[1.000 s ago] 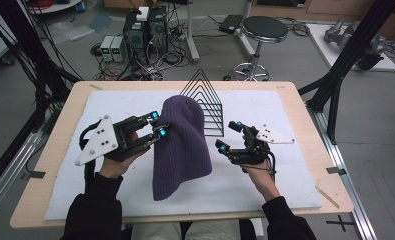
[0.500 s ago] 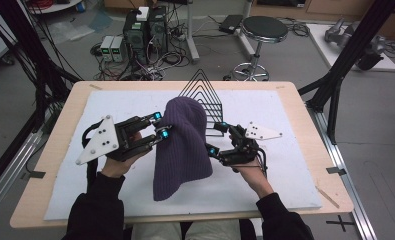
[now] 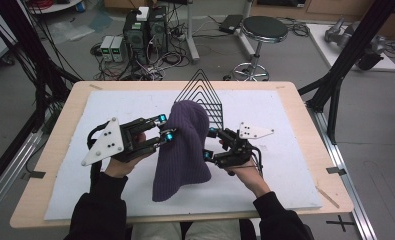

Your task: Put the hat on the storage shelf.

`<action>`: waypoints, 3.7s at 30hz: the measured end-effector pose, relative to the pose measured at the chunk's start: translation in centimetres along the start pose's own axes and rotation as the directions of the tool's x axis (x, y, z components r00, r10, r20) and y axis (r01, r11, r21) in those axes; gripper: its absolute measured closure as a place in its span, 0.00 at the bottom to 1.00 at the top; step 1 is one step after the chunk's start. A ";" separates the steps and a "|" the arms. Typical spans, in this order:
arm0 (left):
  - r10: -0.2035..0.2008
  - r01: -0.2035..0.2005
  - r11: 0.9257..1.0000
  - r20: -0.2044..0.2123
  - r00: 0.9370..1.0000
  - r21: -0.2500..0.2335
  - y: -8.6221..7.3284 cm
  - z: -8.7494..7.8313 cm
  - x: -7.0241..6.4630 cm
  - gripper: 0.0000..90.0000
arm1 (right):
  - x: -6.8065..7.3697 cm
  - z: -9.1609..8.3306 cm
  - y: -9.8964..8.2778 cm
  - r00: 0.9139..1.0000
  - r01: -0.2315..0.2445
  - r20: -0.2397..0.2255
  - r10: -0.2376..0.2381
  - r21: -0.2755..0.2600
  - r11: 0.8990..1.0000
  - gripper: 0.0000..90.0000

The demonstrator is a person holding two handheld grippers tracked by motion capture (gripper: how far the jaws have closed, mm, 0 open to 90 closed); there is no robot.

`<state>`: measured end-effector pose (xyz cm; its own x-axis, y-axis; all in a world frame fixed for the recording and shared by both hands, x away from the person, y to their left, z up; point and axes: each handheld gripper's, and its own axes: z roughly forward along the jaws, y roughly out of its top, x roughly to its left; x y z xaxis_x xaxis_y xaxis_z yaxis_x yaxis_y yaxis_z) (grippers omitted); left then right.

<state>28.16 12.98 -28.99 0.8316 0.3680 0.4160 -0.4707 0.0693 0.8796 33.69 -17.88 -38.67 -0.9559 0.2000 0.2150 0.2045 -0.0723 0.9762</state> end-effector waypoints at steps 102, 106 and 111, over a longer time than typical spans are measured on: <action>0.076 -0.002 0.981 -0.374 0.924 0.196 0.4 5.7 16.6 0.86 | -4.1 -0.7 13.8 0.785 0.196 0.613 -0.083 -0.119 0.973 0.91; 0.072 0.005 0.980 -0.377 0.924 0.199 -0.1 6.0 16.6 0.86 | -4.7 -0.4 13.5 0.770 0.187 0.634 -0.073 -0.114 0.976 0.91; 0.078 -0.002 0.978 -0.354 0.932 0.209 -0.8 6.3 16.2 0.86 | -5.1 -0.6 13.2 0.751 0.177 0.657 -0.065 -0.105 0.979 0.91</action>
<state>43.93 13.03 -21.51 0.6340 0.6768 0.3742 -0.4000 -0.1271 0.9077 41.11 -20.47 -26.85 -0.5927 0.7970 0.1161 0.0087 -0.1378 0.9904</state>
